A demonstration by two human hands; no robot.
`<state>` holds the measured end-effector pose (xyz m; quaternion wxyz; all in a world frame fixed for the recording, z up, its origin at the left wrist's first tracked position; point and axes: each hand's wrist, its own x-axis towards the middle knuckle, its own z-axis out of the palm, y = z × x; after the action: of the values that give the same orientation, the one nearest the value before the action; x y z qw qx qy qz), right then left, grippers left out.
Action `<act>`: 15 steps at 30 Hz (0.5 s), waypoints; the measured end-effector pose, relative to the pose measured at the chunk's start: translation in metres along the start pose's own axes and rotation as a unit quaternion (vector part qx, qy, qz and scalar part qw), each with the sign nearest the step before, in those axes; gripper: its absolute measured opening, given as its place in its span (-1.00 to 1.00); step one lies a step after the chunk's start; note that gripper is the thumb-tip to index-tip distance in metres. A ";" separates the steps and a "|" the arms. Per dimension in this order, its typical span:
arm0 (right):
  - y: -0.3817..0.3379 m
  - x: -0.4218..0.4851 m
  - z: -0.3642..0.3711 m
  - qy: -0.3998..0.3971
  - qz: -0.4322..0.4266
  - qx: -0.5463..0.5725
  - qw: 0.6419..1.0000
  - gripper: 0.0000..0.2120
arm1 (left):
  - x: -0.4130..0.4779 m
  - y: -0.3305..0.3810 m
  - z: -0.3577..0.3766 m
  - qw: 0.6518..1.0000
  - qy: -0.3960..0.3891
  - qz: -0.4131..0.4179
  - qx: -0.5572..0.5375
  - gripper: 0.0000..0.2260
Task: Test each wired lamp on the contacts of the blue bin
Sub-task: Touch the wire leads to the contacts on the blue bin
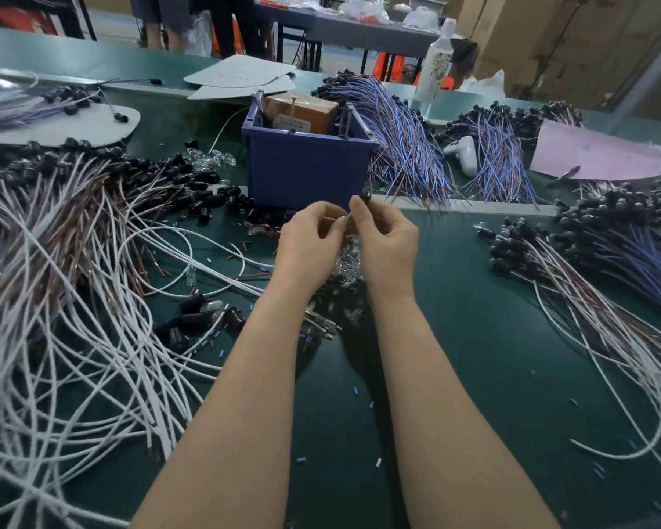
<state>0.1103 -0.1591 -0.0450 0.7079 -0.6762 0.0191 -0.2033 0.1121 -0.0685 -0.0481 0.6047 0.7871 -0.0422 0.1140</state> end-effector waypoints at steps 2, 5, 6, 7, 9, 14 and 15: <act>0.001 0.000 -0.001 -0.006 -0.002 0.000 1.000 -0.86 | -0.001 0.001 0.000 1.000 0.004 0.012 -0.013 -0.93; 0.004 0.000 0.000 -0.012 -0.008 -0.006 1.000 -0.89 | -0.001 0.001 0.001 1.000 0.015 0.024 0.012 -0.93; 0.004 0.000 0.000 -0.014 -0.009 -0.008 1.000 -0.90 | -0.001 0.001 0.001 0.999 0.019 0.024 0.026 -0.94; 0.005 0.000 0.001 -0.015 -0.009 -0.011 1.000 -0.90 | -0.001 0.001 0.002 0.999 0.023 0.025 0.039 -0.94; 0.006 0.000 0.001 -0.020 -0.011 -0.016 1.000 -0.91 | -0.001 0.000 0.004 0.998 0.034 0.028 0.055 -0.94; 0.007 -0.001 0.002 -0.033 -0.024 -0.037 0.998 -0.91 | -0.002 -0.001 0.004 0.996 0.049 0.032 0.065 -0.90; 0.007 -0.001 0.002 -0.033 -0.024 -0.038 0.998 -0.91 | -0.001 -0.001 0.004 0.996 0.049 0.032 0.068 -0.90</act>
<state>0.1121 -0.1569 -0.0515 0.6771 -0.7089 -0.0133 -0.1972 0.1115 -0.0724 -0.0508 0.5475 0.8180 -0.0301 0.1740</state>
